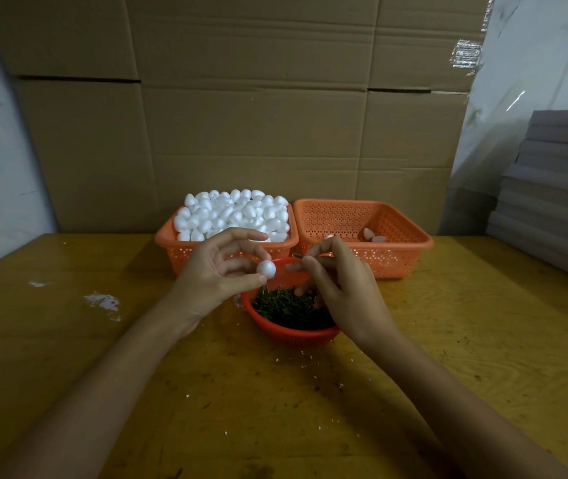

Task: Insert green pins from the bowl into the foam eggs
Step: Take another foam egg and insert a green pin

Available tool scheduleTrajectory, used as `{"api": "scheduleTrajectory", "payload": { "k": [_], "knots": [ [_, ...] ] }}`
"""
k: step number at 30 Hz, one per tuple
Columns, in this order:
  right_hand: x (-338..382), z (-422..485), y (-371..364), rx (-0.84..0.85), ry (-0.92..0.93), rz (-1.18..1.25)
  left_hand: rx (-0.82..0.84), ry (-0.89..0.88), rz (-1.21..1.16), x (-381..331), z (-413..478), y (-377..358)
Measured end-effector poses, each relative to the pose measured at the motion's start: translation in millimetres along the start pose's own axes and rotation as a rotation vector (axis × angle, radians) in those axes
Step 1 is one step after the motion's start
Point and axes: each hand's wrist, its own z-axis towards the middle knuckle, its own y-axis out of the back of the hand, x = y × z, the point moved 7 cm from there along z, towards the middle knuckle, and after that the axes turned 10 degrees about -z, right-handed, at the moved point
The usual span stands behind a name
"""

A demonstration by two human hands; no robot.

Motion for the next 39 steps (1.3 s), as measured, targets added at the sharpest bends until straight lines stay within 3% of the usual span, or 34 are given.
{"api": "scheduleTrajectory", "payload": {
  "k": [23,39],
  "knots": [
    [-0.9,-0.1,-0.3,0.002,0.019,-0.010,-0.010,0.001,0.045,2.2,2.2,1.3],
    [-3.6,1.5,-2.4,-0.004,0.026,-0.001,-0.111,0.070,-0.154,4.4,1.7,2.2]
  ]
}}
